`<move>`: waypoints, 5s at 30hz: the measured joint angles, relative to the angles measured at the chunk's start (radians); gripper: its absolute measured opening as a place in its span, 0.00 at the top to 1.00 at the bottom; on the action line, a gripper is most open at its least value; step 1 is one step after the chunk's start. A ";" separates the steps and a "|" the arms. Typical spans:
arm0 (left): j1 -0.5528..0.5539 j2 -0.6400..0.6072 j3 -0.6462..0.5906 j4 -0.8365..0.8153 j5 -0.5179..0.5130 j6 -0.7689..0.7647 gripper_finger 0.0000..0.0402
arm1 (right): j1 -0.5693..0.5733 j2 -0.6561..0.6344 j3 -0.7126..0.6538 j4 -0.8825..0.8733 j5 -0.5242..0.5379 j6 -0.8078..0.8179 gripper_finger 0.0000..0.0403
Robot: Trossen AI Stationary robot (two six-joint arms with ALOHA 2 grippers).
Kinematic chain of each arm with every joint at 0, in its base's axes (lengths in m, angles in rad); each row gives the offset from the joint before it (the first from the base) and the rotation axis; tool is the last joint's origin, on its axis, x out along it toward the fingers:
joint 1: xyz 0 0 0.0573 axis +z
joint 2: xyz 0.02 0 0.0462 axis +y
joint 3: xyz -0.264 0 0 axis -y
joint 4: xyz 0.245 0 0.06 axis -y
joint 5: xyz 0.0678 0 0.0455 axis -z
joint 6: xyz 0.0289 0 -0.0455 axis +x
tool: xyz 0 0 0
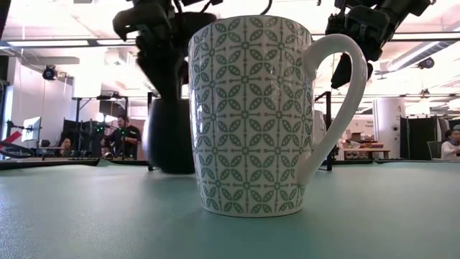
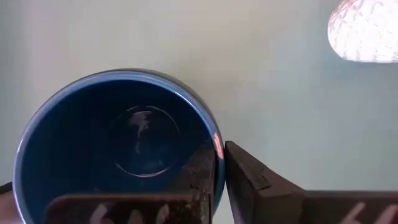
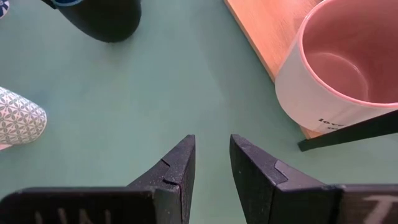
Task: Place coffee mugs
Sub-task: Put the black mug on the shelf
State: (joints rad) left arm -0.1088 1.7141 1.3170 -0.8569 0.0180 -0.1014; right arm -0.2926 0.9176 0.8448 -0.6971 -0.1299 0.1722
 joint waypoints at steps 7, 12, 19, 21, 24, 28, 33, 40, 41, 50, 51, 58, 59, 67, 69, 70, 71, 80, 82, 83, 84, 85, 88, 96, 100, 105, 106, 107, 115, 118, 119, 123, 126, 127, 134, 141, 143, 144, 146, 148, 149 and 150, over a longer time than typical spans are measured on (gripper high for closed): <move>0.047 0.000 0.042 -0.007 0.012 0.300 0.99 | 0.000 0.000 0.000 0.000 0.000 0.000 0.78; 0.095 0.000 0.046 -0.003 0.029 0.462 1.00 | 0.000 0.000 0.000 0.000 0.000 0.000 0.78; 0.184 0.000 0.047 -0.013 0.104 0.584 1.00 | 0.000 0.000 0.000 0.000 0.000 0.000 0.78; 0.208 0.000 0.059 -0.034 0.141 0.619 1.00 | 0.000 0.000 0.000 0.000 0.000 0.000 0.78; 0.241 0.000 0.090 -0.067 0.166 0.682 1.00 | 0.000 0.000 0.000 0.000 0.000 0.000 0.78; 0.280 0.000 0.129 -0.127 0.171 0.758 0.99 | 0.000 0.000 0.000 0.000 0.000 0.000 0.78; 0.327 0.000 0.157 -0.173 0.176 0.823 0.99 | 0.000 0.000 0.000 0.000 0.000 0.000 0.78; 0.411 0.001 0.161 -0.176 0.176 0.997 0.98 | 0.000 0.000 0.000 0.000 0.000 0.000 0.78; 0.423 0.001 0.161 -0.176 0.176 1.025 0.98 | 0.000 0.000 0.000 0.000 0.000 0.000 0.78; 0.485 0.002 0.175 -0.162 0.172 1.098 0.98 | 0.000 0.000 0.000 0.000 0.000 0.000 0.78; 0.487 0.002 0.175 -0.156 0.172 1.100 0.98 | 0.000 0.000 0.000 0.000 0.000 0.000 0.78; 0.510 0.002 0.175 -0.140 0.176 1.126 0.98 | 0.000 0.000 0.000 0.000 0.000 0.000 0.78; 0.515 0.002 0.175 -0.140 0.175 1.126 0.98 | 0.000 0.000 0.000 0.000 0.000 0.000 0.78; 0.546 0.037 0.179 -0.121 0.167 1.145 0.98 | 0.000 0.000 0.000 0.000 0.000 0.000 0.78; 0.550 0.060 0.195 -0.135 0.175 1.162 0.98 | 0.000 0.000 0.000 0.000 0.000 0.000 0.78; 0.551 0.070 0.211 -0.144 0.172 1.171 0.98 | 0.000 0.000 0.000 0.000 0.000 0.000 0.78; 0.552 0.082 0.227 -0.152 0.171 1.182 0.98 | 0.000 0.000 0.000 0.000 0.000 0.000 0.78; 0.561 0.194 0.422 -0.330 0.168 1.195 0.98 | 0.000 0.000 0.000 0.000 0.000 0.000 0.78; 0.565 0.222 0.468 -0.367 0.173 1.207 0.98 | 0.000 0.000 0.000 0.000 0.000 0.000 0.78; 0.566 0.234 0.489 -0.383 0.176 1.217 0.98 | 0.000 0.000 0.000 0.000 0.000 0.000 0.78; 0.568 0.247 0.510 -0.397 0.176 1.222 0.98 | 0.000 0.000 0.000 0.000 0.000 0.000 0.78; 0.570 0.257 0.528 -0.407 0.177 1.223 0.98 | 0.000 0.000 0.000 0.000 0.000 0.000 0.78; 0.579 0.287 0.578 -0.436 0.202 1.222 0.98 | 0.000 0.000 0.000 0.000 0.000 0.000 0.78; 0.604 0.313 0.595 -0.452 0.229 1.219 0.97 | 0.000 0.000 0.000 0.000 0.000 0.000 0.78; 0.614 0.314 0.595 -0.454 0.230 1.217 0.97 | 0.000 0.000 0.000 0.000 0.000 0.000 0.78; 0.619 0.314 0.596 -0.441 0.229 1.217 0.94 | 0.000 0.000 0.000 0.000 0.000 0.000 0.78; 0.620 0.314 0.596 -0.437 0.228 1.217 0.93 | 0.000 0.000 0.000 0.000 0.000 0.000 0.78; 0.621 0.314 0.596 -0.432 0.227 1.217 0.92 | 0.000 0.000 0.000 0.000 0.000 0.000 0.78; 0.624 0.313 0.622 -0.431 0.228 1.198 0.88 | 0.000 0.000 0.000 0.000 0.000 0.000 0.78; 0.624 0.313 0.649 -0.434 0.228 1.145 0.86 | 0.000 0.000 0.000 0.000 0.000 0.000 0.78; 0.624 0.313 0.656 -0.434 0.228 1.123 0.86 | 0.000 0.000 0.000 0.000 0.000 0.000 0.78; 0.619 0.313 0.687 -0.446 0.228 1.049 0.83 | 0.000 0.000 0.000 0.000 0.000 0.000 0.78; 0.612 0.313 0.705 -0.447 0.228 0.992 0.81 | 0.000 0.000 0.000 0.000 0.000 0.000 0.78; 0.609 0.313 0.708 -0.447 0.229 0.971 0.80 | 0.000 0.000 0.000 0.000 0.000 0.000 0.78; 0.582 0.313 0.706 -0.449 0.228 0.856 0.73 | 0.000 0.000 0.000 0.000 0.000 0.000 0.78; 0.573 0.327 0.704 -0.445 0.172 0.785 0.68 | 0.000 0.000 0.000 0.000 0.000 0.000 0.78; 0.573 0.335 0.704 -0.445 0.172 0.752 0.68 | 0.000 0.000 0.000 0.000 0.000 0.000 0.78; 0.572 0.339 0.703 -0.445 0.172 0.746 0.68 | 0.000 0.000 0.000 0.000 0.000 0.000 0.78; 0.569 0.345 0.703 -0.445 0.174 0.744 0.68 | 0.000 0.000 0.000 0.000 0.000 0.000 0.78; 0.569 0.352 0.703 -0.444 0.176 0.749 0.68 | 0.000 0.000 0.000 0.000 0.000 0.000 0.78; 0.570 0.355 0.703 -0.444 0.175 0.754 0.68 | 0.000 0.000 0.000 0.000 0.000 0.000 0.78; 0.570 0.358 0.703 -0.443 0.175 0.763 0.68 | 0.000 0.000 0.000 0.000 0.000 0.000 0.78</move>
State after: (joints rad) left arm 0.4610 2.0716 2.0197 -1.3001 0.1932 0.6615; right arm -0.2928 0.9176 0.8448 -0.6971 -0.1299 0.1722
